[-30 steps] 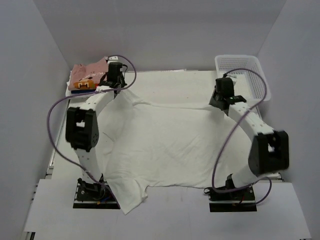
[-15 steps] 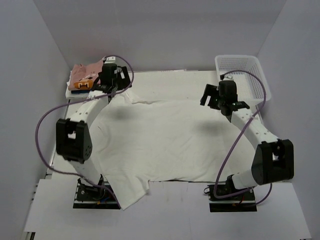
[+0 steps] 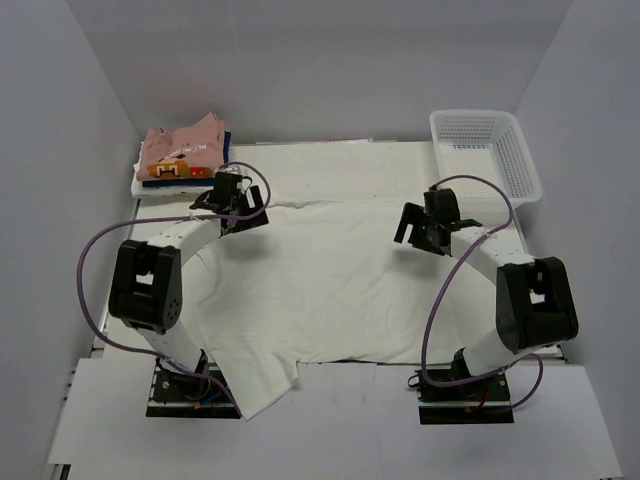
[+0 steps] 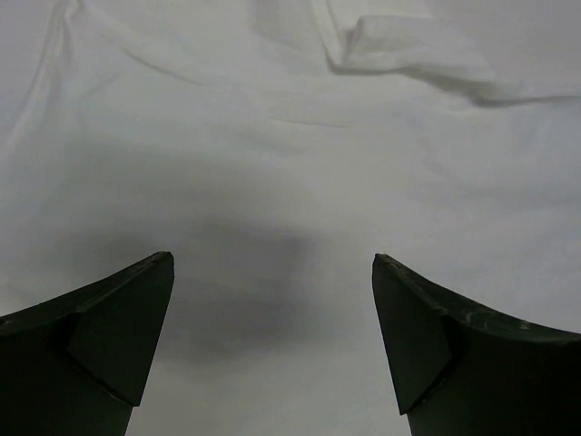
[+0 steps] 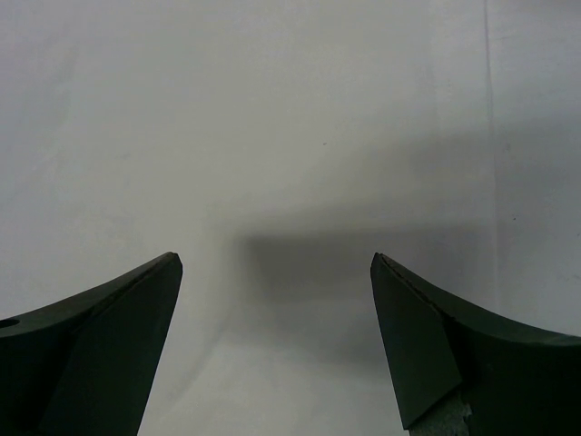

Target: Fold and stack the t-shirts

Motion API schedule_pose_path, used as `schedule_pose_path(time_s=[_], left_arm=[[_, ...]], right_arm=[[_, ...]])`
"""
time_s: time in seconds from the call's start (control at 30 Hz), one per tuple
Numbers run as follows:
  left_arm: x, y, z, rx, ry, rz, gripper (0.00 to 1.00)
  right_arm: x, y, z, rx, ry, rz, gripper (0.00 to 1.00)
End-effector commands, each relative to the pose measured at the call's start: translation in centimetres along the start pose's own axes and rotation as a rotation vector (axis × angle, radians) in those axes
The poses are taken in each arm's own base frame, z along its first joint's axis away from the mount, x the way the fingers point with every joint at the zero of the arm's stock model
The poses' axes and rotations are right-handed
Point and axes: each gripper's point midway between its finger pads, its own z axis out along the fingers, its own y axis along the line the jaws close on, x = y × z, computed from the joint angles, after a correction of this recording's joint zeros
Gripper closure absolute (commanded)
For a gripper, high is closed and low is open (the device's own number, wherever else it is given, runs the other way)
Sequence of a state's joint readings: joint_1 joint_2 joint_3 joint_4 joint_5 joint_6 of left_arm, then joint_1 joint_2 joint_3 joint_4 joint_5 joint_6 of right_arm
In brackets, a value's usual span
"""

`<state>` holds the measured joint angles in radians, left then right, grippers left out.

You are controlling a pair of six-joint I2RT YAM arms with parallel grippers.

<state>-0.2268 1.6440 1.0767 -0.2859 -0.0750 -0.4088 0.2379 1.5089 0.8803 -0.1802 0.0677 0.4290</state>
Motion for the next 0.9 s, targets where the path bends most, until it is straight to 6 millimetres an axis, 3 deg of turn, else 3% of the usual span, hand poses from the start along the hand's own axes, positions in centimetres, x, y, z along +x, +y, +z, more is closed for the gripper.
schedule_pose_path(time_s=[0.0,0.1,0.13,0.27,0.3,0.33,0.43,0.5,0.53,0.63,0.67,0.7,0.73,0.77,0.8,0.87], left_arm=[[0.1,0.9,1.3,-0.076,0.028,0.006,0.00],[1.0,0.7,3.5,-0.067,0.070,0.033,0.00],[0.2,0.3,4.2,-0.062,0.061,0.032,0.00],[0.6,0.0,8.3,-0.079,0.130,0.048,0.00],[1.0,0.1,9.0,-0.091,0.160,0.051,0.00],[1.0,-0.1,10.4,-0.098,0.172,0.039,0.00],[-0.4,-0.9,12.0,-0.058,0.169,0.033,0.00],[-0.8,-0.9,13.6,-0.045,0.162,0.033,0.00],[-2.8,-1.7,13.9,-0.029,0.126,0.052,0.00],[-4.3,-3.0,15.8,0.011,0.123,0.072,0.00],[-4.8,-3.5,16.3,0.026,0.114,0.071,0.00],[-5.1,-3.8,16.5,0.037,0.113,0.083,0.00],[-6.8,-4.4,16.5,0.047,0.086,0.082,0.00],[-6.7,-4.6,17.0,0.057,0.092,0.091,0.00],[-8.3,-5.3,16.5,0.068,0.060,0.091,0.00],[-9.5,-5.7,15.5,0.076,0.040,0.090,0.00]], right_arm=[[0.3,-1.3,1.0,0.079,0.007,0.058,0.10],[1.4,-2.5,2.3,0.143,0.055,0.068,0.10],[1.2,-2.5,2.6,0.148,0.058,0.071,0.10],[0.7,-2.7,4.1,0.171,0.088,0.108,0.10],[2.0,-3.6,5.1,0.204,0.144,0.119,0.10],[-0.4,-2.6,5.3,0.184,0.109,0.125,0.10],[-1.2,-3.4,7.3,0.220,0.153,0.146,0.10],[-2.3,-2.8,8.0,0.195,0.152,0.156,0.10],[-2.5,-3.0,9.1,0.196,0.167,0.163,0.10],[-6.6,-2.1,10.6,0.179,0.105,0.148,0.10],[-7.1,-1.9,10.8,0.179,0.101,0.144,0.10],[-7.2,-1.9,11.4,0.174,0.108,0.136,0.10],[-8.5,-1.3,11.2,0.164,0.094,0.119,0.10],[-9.2,-0.9,11.5,0.159,0.086,0.115,0.10],[-9.6,-0.7,11.4,0.151,0.080,0.105,0.10],[-10.8,0.4,10.4,0.114,0.050,0.084,0.10]])
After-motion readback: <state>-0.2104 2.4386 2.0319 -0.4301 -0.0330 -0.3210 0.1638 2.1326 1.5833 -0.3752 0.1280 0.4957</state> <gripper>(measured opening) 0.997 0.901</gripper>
